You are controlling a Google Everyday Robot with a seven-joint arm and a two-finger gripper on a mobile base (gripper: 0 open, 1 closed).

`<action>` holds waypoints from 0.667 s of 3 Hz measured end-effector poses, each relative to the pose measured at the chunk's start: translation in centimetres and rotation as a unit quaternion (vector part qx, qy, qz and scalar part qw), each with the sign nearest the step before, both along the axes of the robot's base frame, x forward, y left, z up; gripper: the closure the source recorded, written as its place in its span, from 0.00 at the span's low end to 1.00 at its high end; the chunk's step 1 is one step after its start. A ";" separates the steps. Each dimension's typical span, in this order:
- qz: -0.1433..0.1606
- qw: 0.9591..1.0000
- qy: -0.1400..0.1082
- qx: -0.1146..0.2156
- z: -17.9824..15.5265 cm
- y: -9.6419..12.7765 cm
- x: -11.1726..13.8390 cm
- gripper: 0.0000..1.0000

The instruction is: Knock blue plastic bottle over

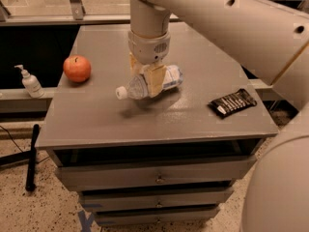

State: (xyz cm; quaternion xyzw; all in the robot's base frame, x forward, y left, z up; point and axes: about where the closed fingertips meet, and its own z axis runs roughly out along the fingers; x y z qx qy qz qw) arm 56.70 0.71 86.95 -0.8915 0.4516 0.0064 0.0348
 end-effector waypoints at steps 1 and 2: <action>-0.004 1.000 0.013 0.010 -0.4 0.6 0.0 0.00; -0.010 0.999 0.026 0.017 -0.9 0.7 -0.2 0.00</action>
Offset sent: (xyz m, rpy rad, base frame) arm -0.0167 -0.0023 -0.0135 0.0113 0.1222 -0.0329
